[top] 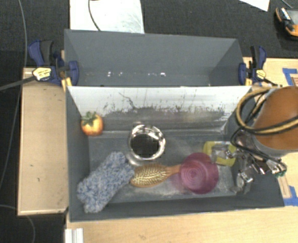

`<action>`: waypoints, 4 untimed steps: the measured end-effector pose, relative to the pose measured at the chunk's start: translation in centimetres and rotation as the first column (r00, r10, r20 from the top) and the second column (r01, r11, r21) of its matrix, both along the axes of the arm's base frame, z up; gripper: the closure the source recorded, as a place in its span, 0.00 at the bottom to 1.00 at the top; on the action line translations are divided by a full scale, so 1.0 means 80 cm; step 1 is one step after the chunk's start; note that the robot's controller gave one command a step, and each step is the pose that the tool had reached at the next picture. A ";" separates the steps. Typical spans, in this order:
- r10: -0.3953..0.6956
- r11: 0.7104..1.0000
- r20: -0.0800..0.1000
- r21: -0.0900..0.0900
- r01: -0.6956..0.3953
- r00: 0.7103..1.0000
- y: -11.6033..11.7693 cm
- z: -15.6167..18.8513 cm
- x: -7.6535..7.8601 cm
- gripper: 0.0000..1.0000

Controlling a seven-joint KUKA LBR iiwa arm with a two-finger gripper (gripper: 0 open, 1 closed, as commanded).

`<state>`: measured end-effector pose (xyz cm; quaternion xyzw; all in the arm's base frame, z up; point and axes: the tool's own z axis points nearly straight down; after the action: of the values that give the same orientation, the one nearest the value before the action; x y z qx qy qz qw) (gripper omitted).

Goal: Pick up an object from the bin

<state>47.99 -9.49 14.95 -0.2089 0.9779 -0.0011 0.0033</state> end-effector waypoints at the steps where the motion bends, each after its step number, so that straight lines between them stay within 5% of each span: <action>1: -0.143 0.990 -0.004 0.000 0.143 0.990 -0.024 -0.027 -0.003 0.00; 2: 0.382 0.924 -0.006 0.002 -0.382 0.924 0.000 -0.083 0.004 0.00; 3: 0.418 0.908 -0.008 0.002 -0.418 0.908 0.012 -0.090 0.006 0.00; 4: 0.307 0.952 -0.009 0.003 -0.307 0.952 0.023 -0.089 0.008 0.00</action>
Offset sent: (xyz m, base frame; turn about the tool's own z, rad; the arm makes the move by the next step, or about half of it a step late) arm 0.0046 0.0047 -0.0795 -0.4458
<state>48.61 -7.69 7.82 -0.3585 0.9335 0.0012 -0.0009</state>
